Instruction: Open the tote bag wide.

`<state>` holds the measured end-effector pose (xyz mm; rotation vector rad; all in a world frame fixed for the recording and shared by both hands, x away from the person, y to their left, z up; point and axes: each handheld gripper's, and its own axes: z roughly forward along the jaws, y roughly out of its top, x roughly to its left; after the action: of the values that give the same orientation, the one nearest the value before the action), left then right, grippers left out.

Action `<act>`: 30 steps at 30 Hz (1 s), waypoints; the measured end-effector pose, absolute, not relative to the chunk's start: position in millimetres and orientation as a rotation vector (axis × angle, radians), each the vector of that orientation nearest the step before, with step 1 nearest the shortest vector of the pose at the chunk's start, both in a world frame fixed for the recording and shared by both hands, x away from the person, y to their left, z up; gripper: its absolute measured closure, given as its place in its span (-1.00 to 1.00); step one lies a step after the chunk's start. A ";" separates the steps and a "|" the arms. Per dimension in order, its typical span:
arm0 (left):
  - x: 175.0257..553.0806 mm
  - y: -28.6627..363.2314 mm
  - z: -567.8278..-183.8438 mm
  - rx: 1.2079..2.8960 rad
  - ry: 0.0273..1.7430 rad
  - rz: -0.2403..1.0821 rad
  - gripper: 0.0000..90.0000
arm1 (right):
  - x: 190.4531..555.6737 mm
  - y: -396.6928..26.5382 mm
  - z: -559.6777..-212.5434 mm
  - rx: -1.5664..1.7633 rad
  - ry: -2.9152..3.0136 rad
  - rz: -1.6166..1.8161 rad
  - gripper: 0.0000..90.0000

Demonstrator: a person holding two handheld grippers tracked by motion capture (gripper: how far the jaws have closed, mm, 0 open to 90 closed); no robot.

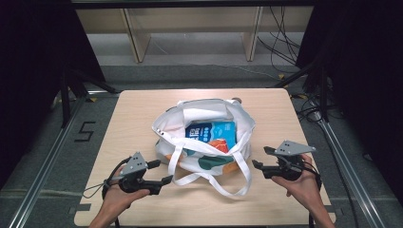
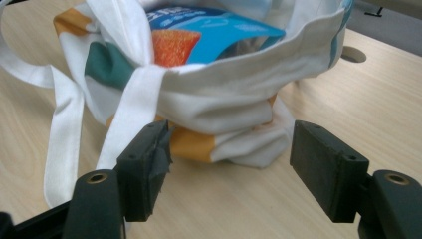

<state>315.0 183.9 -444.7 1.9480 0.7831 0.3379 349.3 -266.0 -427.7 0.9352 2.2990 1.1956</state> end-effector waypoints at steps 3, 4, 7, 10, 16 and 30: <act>311.0 187.1 -450.5 1.954 0.778 0.344 -0.38 | 344.3 -267.9 -433.6 0.964 2.287 1.194 -0.30; 309.3 188.2 -453.0 1.946 0.785 0.342 -0.38 | 343.6 -269.5 -435.9 0.960 2.301 1.185 -0.30; 304.9 190.7 -459.5 1.929 0.818 0.350 -0.38 | 337.3 -271.0 -445.4 0.998 2.300 1.180 -0.30; 302.1 193.2 -463.3 1.940 0.793 0.342 -0.41 | 334.4 -274.6 -452.7 0.998 2.310 1.165 -0.30; 292.6 193.8 -472.7 1.942 0.809 0.335 -0.43 | 326.3 -279.6 -464.9 1.011 2.298 1.177 -0.30; 275.3 198.6 -487.8 1.967 0.813 0.361 -0.44 | 303.3 -281.8 -480.5 1.044 2.334 1.161 -0.31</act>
<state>275.3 198.6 -487.8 1.9668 0.8130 0.3608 303.3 -281.8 -480.5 1.0439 2.3338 1.1609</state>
